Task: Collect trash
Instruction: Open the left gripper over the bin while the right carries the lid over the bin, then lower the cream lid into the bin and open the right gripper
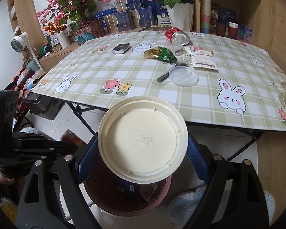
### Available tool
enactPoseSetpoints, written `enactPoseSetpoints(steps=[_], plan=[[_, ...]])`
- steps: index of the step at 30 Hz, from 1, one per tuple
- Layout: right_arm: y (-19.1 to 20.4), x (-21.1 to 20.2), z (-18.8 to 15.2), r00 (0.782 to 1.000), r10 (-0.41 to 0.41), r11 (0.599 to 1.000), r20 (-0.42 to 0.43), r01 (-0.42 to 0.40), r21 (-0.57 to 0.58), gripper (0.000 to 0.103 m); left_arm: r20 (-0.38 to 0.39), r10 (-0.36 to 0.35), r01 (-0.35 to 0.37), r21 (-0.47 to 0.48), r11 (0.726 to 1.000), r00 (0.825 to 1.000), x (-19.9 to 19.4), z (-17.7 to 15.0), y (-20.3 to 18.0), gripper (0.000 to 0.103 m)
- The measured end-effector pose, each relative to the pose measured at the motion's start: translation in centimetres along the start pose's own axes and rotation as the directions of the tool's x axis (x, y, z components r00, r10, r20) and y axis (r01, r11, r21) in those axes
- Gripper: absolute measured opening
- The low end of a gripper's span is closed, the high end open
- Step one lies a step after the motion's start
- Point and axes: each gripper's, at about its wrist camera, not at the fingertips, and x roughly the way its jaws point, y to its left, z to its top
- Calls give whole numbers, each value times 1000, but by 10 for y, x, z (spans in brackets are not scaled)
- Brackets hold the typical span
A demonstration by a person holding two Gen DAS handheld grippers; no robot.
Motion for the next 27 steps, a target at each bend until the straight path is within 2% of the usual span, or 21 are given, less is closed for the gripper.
enactPoseSetpoints(steps=[6, 7, 10, 12, 14, 17, 19, 27], plan=[[-1, 4, -11, 1000, -7, 1000, -26, 8, 5, 85, -15, 36, -37, -14, 999, 999, 17, -4, 5, 13], [-1, 5, -13, 1000, -9, 1000, -30, 9, 8, 85, -4, 38, -38, -22, 999, 999, 15, -5, 7, 19], [-2, 8, -18, 999, -14, 1000, -40, 15, 9, 85, 34, 56, -55, -38, 998, 998, 8, -4, 10, 53], [-1, 11, -20, 999, -16, 1000, -48, 17, 9, 85, 72, 69, -66, -46, 997, 995, 1, -4, 11, 59], [0, 14, -23, 998, -15, 1000, -56, 15, 8, 85, 111, 90, -84, -56, 995, 990, -7, -4, 13, 76], [5, 18, -25, 998, -15, 1000, -69, 14, -6, 85, 167, 141, -130, -76, 989, 976, -20, -2, 16, 87], [8, 20, -27, 997, -13, 1000, -77, 12, -18, 86, 179, 153, -138, -95, 986, 972, -24, -1, 19, 91], [17, 27, -32, 994, -10, 998, -106, 4, -55, 86, 191, 190, -159, -167, 973, 963, -30, -2, 33, 95]])
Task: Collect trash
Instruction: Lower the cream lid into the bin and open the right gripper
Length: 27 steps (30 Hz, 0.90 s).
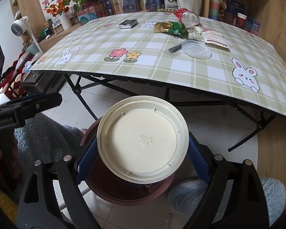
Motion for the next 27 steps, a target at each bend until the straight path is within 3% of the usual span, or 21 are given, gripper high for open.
enactPoseSetpoints(steps=[27], plan=[[0, 8, -3, 999, 9, 1000, -42, -9, 1, 90, 1, 47, -47, -51, 998, 999, 1, 2, 13, 95]])
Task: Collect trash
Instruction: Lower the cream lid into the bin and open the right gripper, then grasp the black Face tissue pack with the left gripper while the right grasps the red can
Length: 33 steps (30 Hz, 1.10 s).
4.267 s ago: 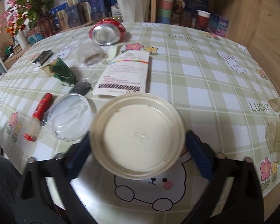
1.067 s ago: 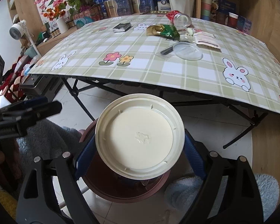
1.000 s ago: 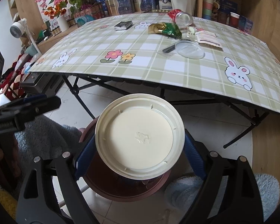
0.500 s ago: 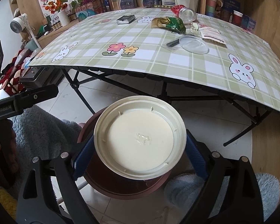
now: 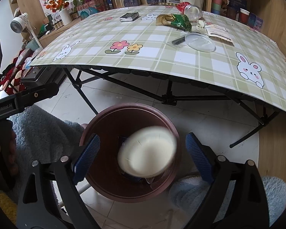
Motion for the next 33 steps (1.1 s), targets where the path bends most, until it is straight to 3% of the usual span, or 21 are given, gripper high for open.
enactPoseSetpoints(steps=[13, 20, 25, 33], plan=[[-6, 5, 0, 1000, 5, 1000, -12, -5, 29, 91, -19, -1, 1, -5, 1000, 1000, 6, 0, 2, 95], [-23, -5, 16, 999, -24, 999, 42, 22, 43, 91, 2, -4, 4, -18, 1000, 1000, 1, 10, 5, 95], [-41, -11, 39, 994, -81, 997, 80, 79, 22, 91, 20, -11, 11, 4, 1000, 1000, 2, 46, 8, 95], [-87, -10, 105, 985, -107, 992, 136, 97, 80, 91, 53, -24, 20, 90, 996, 998, 39, 153, -6, 95]])
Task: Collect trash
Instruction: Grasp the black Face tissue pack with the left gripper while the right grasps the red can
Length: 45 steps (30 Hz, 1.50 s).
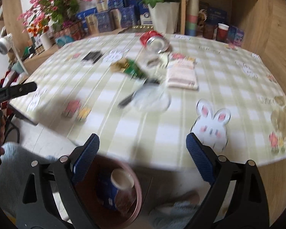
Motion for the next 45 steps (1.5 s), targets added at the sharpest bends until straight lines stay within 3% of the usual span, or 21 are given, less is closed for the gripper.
enactPoseSetpoints(steps=[4, 8, 15, 17, 19, 23, 28, 35, 40, 44, 45], plan=[[-16, 14, 34, 1000, -1, 1000, 12, 0, 12, 91, -23, 32, -31, 46, 998, 999, 53, 53, -3, 95], [-29, 29, 64, 1000, -3, 1000, 16, 3, 11, 91, -97, 54, -52, 28, 998, 994, 115, 95, 2, 92], [-45, 59, 115, 1000, 3, 999, -6, -3, -37, 91, -178, 110, -104, 44, 994, 978, 182, 126, 9, 80], [-44, 71, 131, 1000, -2, 998, -13, 1, -70, 91, -189, 127, -116, 68, 991, 974, 189, 128, 10, 60], [-43, 85, 147, 1000, 3, 995, -23, -5, -103, 91, -180, 154, -136, 106, 985, 972, 190, 130, 8, 41], [-40, 113, 179, 999, 11, 990, -31, -16, -142, 94, -179, 84, -73, 63, 995, 980, 178, 129, 18, 31], [-15, 158, 217, 997, 13, 980, -77, -28, -197, 94, -141, 45, -41, 29, 999, 989, 155, 123, 23, 29], [16, 222, 256, 983, -98, 966, -154, 57, -251, 94, -71, 0, -1, -14, 1000, 998, 116, 113, 29, 28], [12, 255, 262, 948, -178, 962, -264, 111, -247, 93, -50, -31, 29, -47, 998, 998, 96, 107, 39, 28], [4, 260, 261, 942, -146, 977, -303, 88, -195, 84, -42, -40, 38, -50, 998, 998, 87, 102, 41, 28], [3, 259, 260, 943, -142, 977, -301, 85, -196, 78, -42, -45, 43, -55, 998, 998, 86, 101, 42, 28]])
